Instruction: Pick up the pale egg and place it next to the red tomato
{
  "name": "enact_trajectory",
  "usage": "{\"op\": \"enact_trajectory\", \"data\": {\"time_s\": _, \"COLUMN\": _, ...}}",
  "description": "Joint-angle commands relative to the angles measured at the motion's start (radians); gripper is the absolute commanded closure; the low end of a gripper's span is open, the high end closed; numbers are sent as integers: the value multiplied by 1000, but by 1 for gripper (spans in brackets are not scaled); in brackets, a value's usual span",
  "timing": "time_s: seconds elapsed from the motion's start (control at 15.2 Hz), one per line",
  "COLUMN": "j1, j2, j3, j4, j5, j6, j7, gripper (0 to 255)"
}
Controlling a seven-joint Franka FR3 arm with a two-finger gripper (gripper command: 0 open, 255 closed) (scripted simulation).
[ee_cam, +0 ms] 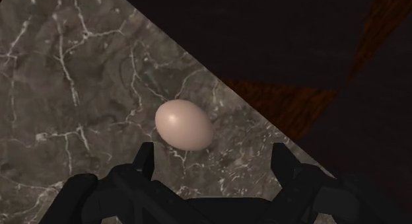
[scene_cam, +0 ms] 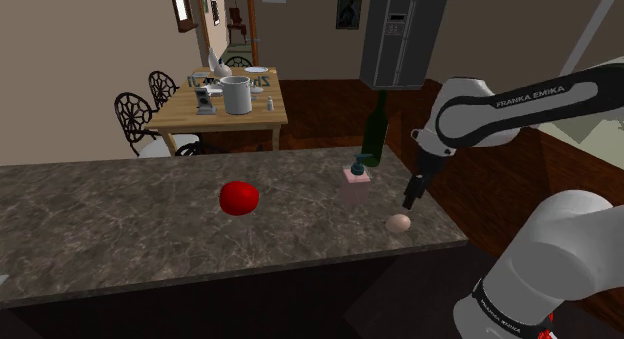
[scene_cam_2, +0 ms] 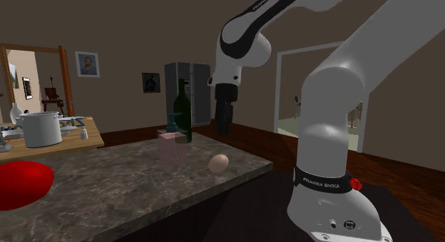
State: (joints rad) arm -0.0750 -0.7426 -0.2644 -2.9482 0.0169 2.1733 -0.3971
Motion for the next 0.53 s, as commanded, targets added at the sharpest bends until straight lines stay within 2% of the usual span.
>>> {"op": "enact_trajectory", "data": {"time_s": 0.0, "j1": 12, "j2": 82, "j3": -33, "j4": -25, "j5": 8, "j6": 116, "j7": -38, "gripper": 0}}
{"op": "enact_trajectory", "data": {"time_s": 0.2, "j1": 47, "j2": 220, "j3": -97, "j4": -52, "j5": 40, "j6": 288, "j7": -114, "gripper": 0}}
{"op": "enact_trajectory", "data": {"time_s": 0.46, "j1": 79, "j2": 280, "j3": -114, "j4": -64, "j5": 68, "j6": 362, "j7": -134, "gripper": 0}}
